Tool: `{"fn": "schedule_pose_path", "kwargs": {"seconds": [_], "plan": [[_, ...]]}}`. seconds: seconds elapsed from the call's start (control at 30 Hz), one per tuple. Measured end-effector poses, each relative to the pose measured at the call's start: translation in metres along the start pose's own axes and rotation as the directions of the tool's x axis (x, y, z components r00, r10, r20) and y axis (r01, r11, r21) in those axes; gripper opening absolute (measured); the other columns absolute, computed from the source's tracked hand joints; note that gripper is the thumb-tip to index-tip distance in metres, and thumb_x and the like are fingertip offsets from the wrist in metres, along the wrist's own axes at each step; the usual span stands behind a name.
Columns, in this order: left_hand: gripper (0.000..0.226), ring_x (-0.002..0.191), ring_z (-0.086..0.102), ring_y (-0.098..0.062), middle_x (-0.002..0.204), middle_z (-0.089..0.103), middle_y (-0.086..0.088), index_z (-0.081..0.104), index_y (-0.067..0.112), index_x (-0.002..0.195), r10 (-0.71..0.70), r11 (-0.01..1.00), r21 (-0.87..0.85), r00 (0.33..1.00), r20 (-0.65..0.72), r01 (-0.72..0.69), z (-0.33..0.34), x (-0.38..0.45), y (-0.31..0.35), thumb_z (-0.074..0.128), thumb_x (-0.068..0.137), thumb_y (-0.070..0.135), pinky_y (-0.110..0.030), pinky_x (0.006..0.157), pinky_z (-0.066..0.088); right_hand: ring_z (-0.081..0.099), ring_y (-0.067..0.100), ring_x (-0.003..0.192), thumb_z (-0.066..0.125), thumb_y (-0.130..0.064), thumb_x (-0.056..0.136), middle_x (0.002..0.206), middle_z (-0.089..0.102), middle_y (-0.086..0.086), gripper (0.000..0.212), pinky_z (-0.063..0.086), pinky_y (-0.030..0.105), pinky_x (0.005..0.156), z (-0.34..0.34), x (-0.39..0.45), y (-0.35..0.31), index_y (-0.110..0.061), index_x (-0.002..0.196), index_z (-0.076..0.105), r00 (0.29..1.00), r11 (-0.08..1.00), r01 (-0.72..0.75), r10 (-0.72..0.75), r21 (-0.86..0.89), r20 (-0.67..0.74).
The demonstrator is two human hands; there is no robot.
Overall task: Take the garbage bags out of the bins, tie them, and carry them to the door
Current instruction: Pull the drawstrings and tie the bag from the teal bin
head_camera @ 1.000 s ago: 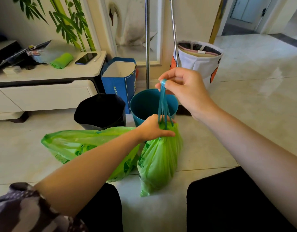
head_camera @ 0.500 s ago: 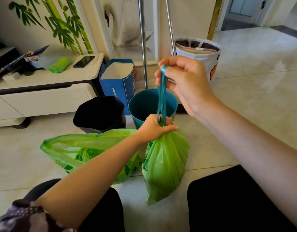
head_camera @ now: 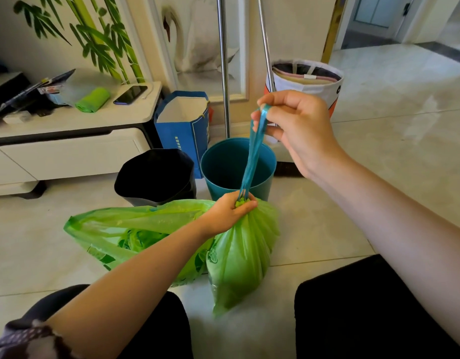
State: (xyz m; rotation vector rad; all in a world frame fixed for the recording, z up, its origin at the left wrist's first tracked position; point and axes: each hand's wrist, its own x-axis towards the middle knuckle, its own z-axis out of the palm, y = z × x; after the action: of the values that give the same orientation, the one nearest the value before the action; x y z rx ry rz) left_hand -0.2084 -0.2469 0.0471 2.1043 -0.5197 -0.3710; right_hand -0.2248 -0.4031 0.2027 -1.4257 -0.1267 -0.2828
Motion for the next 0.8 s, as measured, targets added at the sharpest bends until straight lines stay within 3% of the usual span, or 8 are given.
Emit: {"fn": "schedule_pose_path", "kwargs": {"seconds": [0.2,0.33,0.4,0.5,0.6,0.7,0.8], "plan": [[0.02,0.102,0.067,-0.012,0.109,0.071,-0.003,0.071,0.015,0.107,0.001,0.988,-0.156,0.999,-0.039,-0.007,-0.019,-0.006,0.009,0.065,0.088,0.017,-0.02,0.089,0.053,0.072,0.02,0.083,0.054,0.004,0.087,0.084,0.071,0.014,0.018,0.058,0.036,0.08,-0.002,0.001,0.012,-0.007,0.088,0.067,0.998,0.995,0.055,-0.054,-0.079,0.015],[0.019,0.09,0.068,-0.02,0.099,0.074,-0.016,0.074,0.001,0.098,-0.021,0.996,-0.083,0.996,-0.092,0.013,-0.025,-0.009,0.004,0.066,0.086,0.015,-0.026,0.085,0.056,0.072,0.02,0.088,0.055,0.004,0.087,0.085,0.073,0.012,0.017,0.058,0.038,0.083,-0.006,0.004,0.02,-0.009,0.091,0.066,1.0,0.996,0.018,-0.015,-0.088,0.027],[0.018,0.083,0.069,-0.011,0.095,0.075,-0.011,0.075,0.002,0.097,-0.047,0.996,-0.084,0.993,-0.108,0.038,-0.028,-0.011,0.002,0.067,0.085,0.013,-0.016,0.079,0.055,0.072,0.021,0.092,0.057,0.005,0.086,0.089,0.073,0.012,0.021,0.058,0.037,0.084,-0.012,0.007,0.024,-0.007,0.102,0.063,0.999,0.995,-0.014,0.019,-0.096,0.045],[0.014,0.073,0.067,0.005,0.084,0.074,0.003,0.076,0.006,0.095,-0.136,0.979,-0.168,0.983,-0.12,0.115,-0.037,-0.012,-0.006,0.068,0.085,0.011,-0.007,0.072,0.051,0.069,0.025,0.096,0.062,0.006,0.082,0.095,0.07,0.012,0.043,0.057,0.037,0.084,-0.025,0.012,0.034,-0.011,0.121,0.053,0.986,0.984,-0.146,0.153,-0.106,0.068],[0.013,0.07,0.067,0.005,0.082,0.073,0.006,0.076,0.008,0.092,-0.227,0.945,-0.271,0.964,-0.142,0.183,-0.04,-0.011,-0.009,0.067,0.086,0.013,-0.008,0.07,0.051,0.065,0.022,0.081,0.065,0.004,0.082,0.089,0.064,0.009,0.059,0.059,0.034,0.077,-0.032,0.009,0.058,-0.011,0.134,0.041,0.92,0.912,-0.388,0.392,-0.136,0.001],[0.016,0.07,0.068,0.001,0.086,0.075,0.001,0.076,0.006,0.096,-0.248,0.933,-0.295,0.961,-0.121,0.204,-0.039,-0.007,-0.003,0.069,0.085,0.014,-0.007,0.066,0.052,0.059,0.017,0.072,0.065,-0.004,0.085,0.088,0.061,0.009,0.05,0.057,0.028,0.068,-0.025,-0.002,0.086,-0.006,0.132,0.049,0.791,0.761,-0.554,0.608,-0.337,0.071],[0.018,0.074,0.065,-0.005,0.092,0.075,-0.003,0.076,0.007,0.098,-0.228,0.953,-0.217,0.972,-0.053,0.211,-0.039,-0.003,0.0,0.07,0.084,0.016,-0.009,0.066,0.052,0.059,0.014,0.078,0.065,-0.015,0.087,0.09,0.063,0.002,0.038,0.053,0.027,0.07,-0.011,-0.009,0.102,-0.011,0.124,0.059,0.759,0.735,-0.482,0.622,-0.477,0.193]]}}
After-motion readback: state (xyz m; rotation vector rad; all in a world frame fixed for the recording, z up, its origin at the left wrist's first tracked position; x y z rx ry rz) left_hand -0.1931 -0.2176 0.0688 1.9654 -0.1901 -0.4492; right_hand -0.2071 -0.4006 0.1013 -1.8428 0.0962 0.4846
